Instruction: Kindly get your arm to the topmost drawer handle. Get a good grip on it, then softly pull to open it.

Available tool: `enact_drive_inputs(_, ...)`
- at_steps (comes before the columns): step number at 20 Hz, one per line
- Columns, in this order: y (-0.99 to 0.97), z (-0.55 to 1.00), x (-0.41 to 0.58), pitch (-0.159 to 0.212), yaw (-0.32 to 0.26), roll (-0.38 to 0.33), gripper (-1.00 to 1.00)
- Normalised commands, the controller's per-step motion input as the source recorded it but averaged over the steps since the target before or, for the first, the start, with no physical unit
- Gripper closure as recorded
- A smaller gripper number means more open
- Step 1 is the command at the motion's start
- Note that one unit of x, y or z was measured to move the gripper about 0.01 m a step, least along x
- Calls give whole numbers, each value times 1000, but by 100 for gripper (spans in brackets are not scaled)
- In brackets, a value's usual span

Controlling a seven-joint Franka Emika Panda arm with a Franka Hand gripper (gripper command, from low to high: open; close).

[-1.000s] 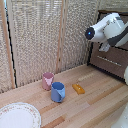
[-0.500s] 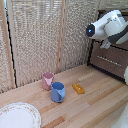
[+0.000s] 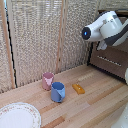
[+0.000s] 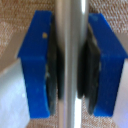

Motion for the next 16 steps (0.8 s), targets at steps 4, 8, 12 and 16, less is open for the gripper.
enact_drive_inputs(4, 923, 182, 135, 33, 0, 16, 100)
enact_drive_inputs(8, 905, 192, 106, 46, 0, 0, 100)
enact_drive_inputs(12, 282, -4, 67, 18, -8, -11, -100)
enact_drive_inputs(16, 64, 31, 11, 4, 19, 0, -100)
